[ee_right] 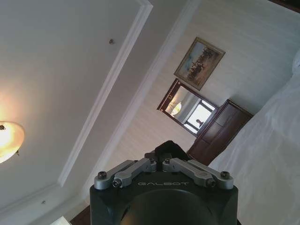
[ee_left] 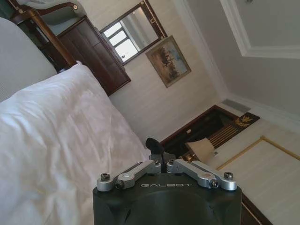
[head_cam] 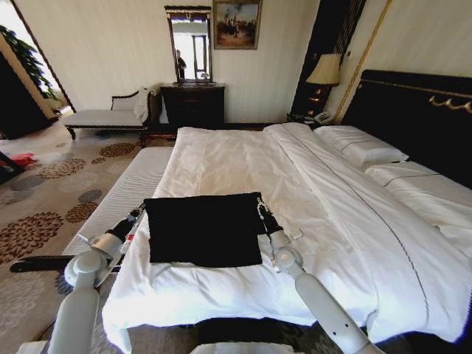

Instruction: Fold the clothes on the bed.

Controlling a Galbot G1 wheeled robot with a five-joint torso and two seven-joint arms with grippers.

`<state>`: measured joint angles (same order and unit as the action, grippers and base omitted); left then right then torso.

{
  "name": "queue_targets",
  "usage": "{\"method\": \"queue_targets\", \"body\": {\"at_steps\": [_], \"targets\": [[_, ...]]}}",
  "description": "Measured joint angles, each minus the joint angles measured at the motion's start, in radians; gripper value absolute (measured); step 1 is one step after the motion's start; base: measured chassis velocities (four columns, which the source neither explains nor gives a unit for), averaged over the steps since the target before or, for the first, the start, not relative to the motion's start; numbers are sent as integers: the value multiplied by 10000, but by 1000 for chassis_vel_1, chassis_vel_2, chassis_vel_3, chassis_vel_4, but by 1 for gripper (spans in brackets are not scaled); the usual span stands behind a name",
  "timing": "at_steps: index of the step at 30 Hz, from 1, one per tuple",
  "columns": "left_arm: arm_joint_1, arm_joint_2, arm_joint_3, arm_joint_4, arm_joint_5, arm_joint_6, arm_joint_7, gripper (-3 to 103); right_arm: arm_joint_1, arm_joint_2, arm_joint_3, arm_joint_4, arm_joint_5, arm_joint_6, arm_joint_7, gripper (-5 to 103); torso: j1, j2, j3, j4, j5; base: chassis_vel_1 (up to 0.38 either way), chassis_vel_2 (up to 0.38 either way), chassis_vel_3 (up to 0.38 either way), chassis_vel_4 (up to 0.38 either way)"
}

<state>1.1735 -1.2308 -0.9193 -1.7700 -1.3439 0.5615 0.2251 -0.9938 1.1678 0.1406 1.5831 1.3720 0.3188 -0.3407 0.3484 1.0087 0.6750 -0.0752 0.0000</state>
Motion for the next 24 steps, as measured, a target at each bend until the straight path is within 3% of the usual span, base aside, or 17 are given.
{"method": "queue_targets", "body": {"at_steps": [4, 13, 16, 24], "targets": [[37, -117, -62, -4, 6, 0, 400, 0, -155, -7, 155, -220, 106, 93, -941, 1, 0, 0, 0, 0, 0, 0, 0, 0, 0], [47, -256, -66, -9, 75, 1, 644, 0, -320, -12, 238, -460, 166, 116, -2255, 1, 0, 0, 0, 0, 0, 0, 0, 0, 0], [66, -284, -127, -72, 141, 10, 1067, 0, -372, -57, 275, -499, 180, 121, -3081, 1, 0, 0, 0, -1, 0, 0, 0, 0, 0], [89, -359, -252, -99, 308, -94, 1553, 0, -336, -26, 306, -806, 171, 157, -3704, 1, 0, 0, 0, 0, 0, 0, 0, 0, 0]]}}
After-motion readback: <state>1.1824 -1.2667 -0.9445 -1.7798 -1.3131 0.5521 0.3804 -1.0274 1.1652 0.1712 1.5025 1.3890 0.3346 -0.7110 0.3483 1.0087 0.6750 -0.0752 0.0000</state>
